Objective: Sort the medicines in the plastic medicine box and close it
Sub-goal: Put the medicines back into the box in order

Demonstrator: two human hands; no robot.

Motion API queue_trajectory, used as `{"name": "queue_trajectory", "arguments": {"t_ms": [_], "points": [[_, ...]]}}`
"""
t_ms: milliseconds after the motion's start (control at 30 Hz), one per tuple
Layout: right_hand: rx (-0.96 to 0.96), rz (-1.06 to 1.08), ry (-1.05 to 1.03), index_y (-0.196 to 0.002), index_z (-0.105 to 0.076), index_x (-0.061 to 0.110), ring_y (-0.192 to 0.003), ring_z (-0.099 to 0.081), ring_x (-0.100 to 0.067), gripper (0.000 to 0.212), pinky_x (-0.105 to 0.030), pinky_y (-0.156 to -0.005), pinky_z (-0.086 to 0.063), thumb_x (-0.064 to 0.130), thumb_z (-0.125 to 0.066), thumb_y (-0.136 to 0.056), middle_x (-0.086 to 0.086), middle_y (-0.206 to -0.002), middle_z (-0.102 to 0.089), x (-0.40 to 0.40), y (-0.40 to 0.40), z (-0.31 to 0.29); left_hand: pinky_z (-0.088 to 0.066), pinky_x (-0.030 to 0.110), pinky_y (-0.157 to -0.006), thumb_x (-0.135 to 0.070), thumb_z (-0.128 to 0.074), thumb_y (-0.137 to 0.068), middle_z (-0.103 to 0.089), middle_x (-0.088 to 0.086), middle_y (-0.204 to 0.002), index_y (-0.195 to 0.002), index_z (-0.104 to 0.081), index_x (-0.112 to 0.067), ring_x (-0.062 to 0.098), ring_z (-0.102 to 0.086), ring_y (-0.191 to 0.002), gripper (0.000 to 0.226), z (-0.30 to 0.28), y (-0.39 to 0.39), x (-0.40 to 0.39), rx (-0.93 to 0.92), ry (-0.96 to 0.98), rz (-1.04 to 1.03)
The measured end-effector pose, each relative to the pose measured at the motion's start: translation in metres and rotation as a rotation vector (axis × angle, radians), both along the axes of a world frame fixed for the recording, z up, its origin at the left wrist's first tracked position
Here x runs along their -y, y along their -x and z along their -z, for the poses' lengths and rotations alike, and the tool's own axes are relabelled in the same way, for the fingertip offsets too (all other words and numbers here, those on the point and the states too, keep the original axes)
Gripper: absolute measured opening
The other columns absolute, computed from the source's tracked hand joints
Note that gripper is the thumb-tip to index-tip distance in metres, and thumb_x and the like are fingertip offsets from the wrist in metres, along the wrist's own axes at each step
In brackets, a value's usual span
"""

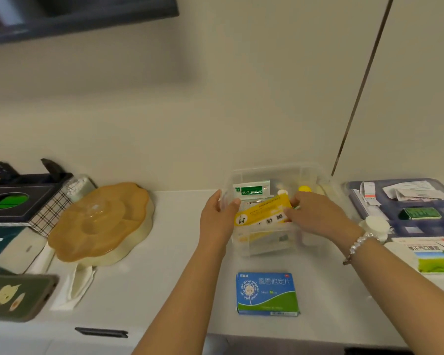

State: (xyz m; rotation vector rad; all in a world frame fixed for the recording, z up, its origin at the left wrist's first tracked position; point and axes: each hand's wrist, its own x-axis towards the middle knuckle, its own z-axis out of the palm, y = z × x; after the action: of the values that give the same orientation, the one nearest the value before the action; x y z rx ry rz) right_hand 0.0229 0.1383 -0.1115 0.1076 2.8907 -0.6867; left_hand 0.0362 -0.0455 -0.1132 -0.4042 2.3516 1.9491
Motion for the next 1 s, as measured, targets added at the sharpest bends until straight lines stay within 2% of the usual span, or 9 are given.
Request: {"name": "queue_trajectory", "arguments": {"t_ms": [100, 333, 467, 533, 633, 733, 800, 900, 1000], "points": [[0.087, -0.053, -0.024, -0.053, -0.046, 0.014, -0.054, -0.044, -0.017, 0.04, -0.028, -0.049, -0.028, 0.033, -0.045, -0.088, -0.001, -0.054, -0.042, -0.007, 0.004, 0.0, -0.049, 0.045, -0.096, -0.024, -0.057, -0.088, -0.06, 0.005, -0.128, -0.134, -0.045, -0.02, 0.022, -0.061, -0.11, 0.048, 0.0, 0.0, 0.001, -0.004, -0.022, -0.008], [0.185, -0.109, 0.02, -0.061, -0.045, 0.013, -0.048, -0.046, -0.016, 0.043, -0.025, -0.05, -0.034, 0.039, -0.033, -0.094, -0.002, -0.056, -0.048, -0.007, 0.005, -0.001, -0.055, 0.034, -0.08, -0.025, -0.056, -0.089, -0.061, 0.008, -0.125, -0.135, -0.044, -0.019, 0.02, -0.066, -0.098, 0.049, 0.002, 0.001, 0.001, 0.001, -0.047, -0.016], [0.007, -0.072, 0.016, -0.052, -0.041, 0.014, -0.054, -0.046, -0.018, 0.051, -0.028, -0.052, -0.032, 0.041, -0.031, -0.095, -0.002, -0.054, -0.046, -0.008, -0.003, -0.005, -0.054, 0.04, -0.086, -0.026, -0.055, -0.089, -0.065, 0.009, -0.119, -0.126, -0.053, -0.017, 0.02, -0.066, -0.097, 0.038, -0.001, -0.004, -0.002, -0.044, 0.023, -0.022], [-0.12, -0.061, 0.146, -0.05, -0.037, 0.019, -0.051, -0.042, -0.014, 0.048, -0.027, -0.05, -0.027, 0.038, -0.036, -0.094, 0.002, -0.052, -0.042, -0.01, -0.01, -0.008, -0.046, 0.042, -0.1, -0.03, -0.055, -0.089, -0.057, 0.009, -0.132, -0.13, -0.05, -0.015, 0.022, -0.057, -0.115, 0.044, -0.002, -0.006, -0.006, -0.079, 0.11, -0.041], [-0.232, -0.083, 0.322, -0.069, -0.054, 0.031, -0.065, -0.052, -0.006, 0.028, -0.018, -0.056, -0.033, 0.033, -0.04, -0.094, 0.01, -0.068, -0.056, -0.018, -0.023, -0.017, -0.028, 0.038, -0.113, -0.032, -0.054, -0.09, -0.041, 0.003, -0.146, -0.139, -0.039, -0.015, 0.019, -0.037, -0.135, 0.054, -0.008, -0.012, -0.016, -0.183, 0.255, -0.077], [-0.339, -0.022, 0.438, -0.105, -0.064, 0.027, -0.088, -0.06, -0.01, 0.021, -0.016, -0.07, -0.04, 0.028, -0.047, -0.092, 0.008, -0.092, -0.066, -0.031, -0.039, -0.02, -0.026, 0.044, -0.114, -0.028, -0.055, -0.09, -0.046, 0.001, -0.14, -0.131, -0.047, -0.018, 0.017, -0.039, -0.132, 0.043, -0.016, -0.025, -0.034, -0.308, 0.323, -0.037], [-0.405, 0.01, 0.468, -0.108, -0.065, 0.026, -0.089, -0.061, -0.009, 0.022, -0.014, -0.071, -0.043, 0.026, -0.05, -0.091, 0.008, -0.095, -0.067, -0.043, -0.052, -0.022, -0.025, 0.045, -0.113, -0.024, -0.056, -0.089, -0.052, -0.001, -0.132, -0.123, -0.053, -0.02, 0.016, -0.043, -0.127, 0.034, -0.019, -0.034, -0.05, -0.383, 0.353, -0.002], [-0.471, 0.053, 0.477, -0.101, -0.066, 0.028, -0.076, -0.061, 0.0, 0.018, -0.005, -0.062, -0.043, 0.022, -0.054, -0.089, 0.007, -0.086, -0.069, -0.062, -0.072, -0.022, -0.03, 0.024, -0.109, -0.02, -0.058, -0.088, -0.055, -0.011, -0.12, -0.113, -0.06, -0.02, 0.007, -0.046, -0.119, 0.025, -0.02, -0.048, -0.074, -0.469, 0.262, 0.068], [-0.499, 0.129, 0.434, -0.096, -0.066, 0.029, -0.073, -0.061, 0.0, 0.016, -0.001, -0.061, -0.041, 0.019, -0.057, -0.087, 0.007, -0.08, -0.068, -0.086, -0.086, -0.021, -0.03, 0.001, -0.088, -0.022, -0.059, -0.087, -0.053, -0.026, -0.102, -0.104, -0.063, -0.027, -0.012, -0.046, -0.1, 0.018, -0.017, -0.06, -0.099, -0.463, 0.178, 0.163]]}}
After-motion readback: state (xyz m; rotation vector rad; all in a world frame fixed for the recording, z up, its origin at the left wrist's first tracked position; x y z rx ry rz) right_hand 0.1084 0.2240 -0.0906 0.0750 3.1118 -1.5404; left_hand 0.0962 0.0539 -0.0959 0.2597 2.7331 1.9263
